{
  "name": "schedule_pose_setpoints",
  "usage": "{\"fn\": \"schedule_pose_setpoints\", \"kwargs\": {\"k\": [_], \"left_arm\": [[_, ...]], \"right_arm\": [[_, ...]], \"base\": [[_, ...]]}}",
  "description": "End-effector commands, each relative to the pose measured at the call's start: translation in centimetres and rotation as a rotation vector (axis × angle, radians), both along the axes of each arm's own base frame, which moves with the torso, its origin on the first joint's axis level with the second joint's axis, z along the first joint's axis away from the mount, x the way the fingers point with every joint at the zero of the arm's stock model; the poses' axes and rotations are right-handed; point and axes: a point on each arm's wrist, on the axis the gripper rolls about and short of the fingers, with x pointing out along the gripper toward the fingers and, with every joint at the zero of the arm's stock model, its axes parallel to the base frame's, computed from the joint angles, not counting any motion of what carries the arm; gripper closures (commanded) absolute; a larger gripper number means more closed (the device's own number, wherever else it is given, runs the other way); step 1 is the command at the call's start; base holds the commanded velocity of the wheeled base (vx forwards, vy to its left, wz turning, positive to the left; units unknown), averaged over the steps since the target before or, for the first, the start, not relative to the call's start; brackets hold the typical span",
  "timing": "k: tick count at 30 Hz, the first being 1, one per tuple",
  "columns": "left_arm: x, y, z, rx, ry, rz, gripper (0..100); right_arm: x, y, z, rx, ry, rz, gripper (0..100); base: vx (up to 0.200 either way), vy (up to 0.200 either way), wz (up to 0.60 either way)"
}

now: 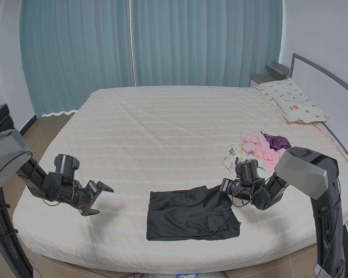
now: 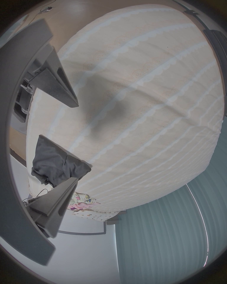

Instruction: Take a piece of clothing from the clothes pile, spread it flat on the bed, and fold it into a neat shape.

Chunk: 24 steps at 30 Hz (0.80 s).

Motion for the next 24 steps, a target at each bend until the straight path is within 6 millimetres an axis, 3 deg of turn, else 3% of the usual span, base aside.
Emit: {"fn": "schedule_pose_setpoints", "kwargs": {"k": [1,13,14,19,20,24], "left_arm": [[0.0,0.0,-0.2,0.000,0.009,0.000,0],[0.0,0.0,-0.3,0.000,0.010,0.000,0],[0.0,0.0,-0.3,-0.001,0.011,0.002,0],[0.0,0.0,-0.3,-0.001,0.012,0.002,0],[0.1,0.0,-0.5,-0.001,0.014,0.002,0],[0.0,0.0,-0.5,-0.001,0.017,0.002,0]], "right_arm": [[0.1,-0.5,-0.1,0.024,0.014,-0.032,100],[0.0,-1.5,-0.3,0.011,0.045,-0.079,100],[-0.1,-1.6,-0.3,0.010,0.048,-0.081,0],[-0.6,-1.7,0.7,0.017,0.032,-0.080,0],[-1.0,-1.8,2.0,0.025,0.017,-0.077,0],[-3.0,-1.7,3.9,0.031,0.019,-0.048,0]], "base": [[0.000,0.000,0.00],[0.000,0.000,0.00],[0.000,0.000,0.00],[0.000,0.000,0.00],[0.000,0.000,0.00],[0.000,0.000,0.00]]}}
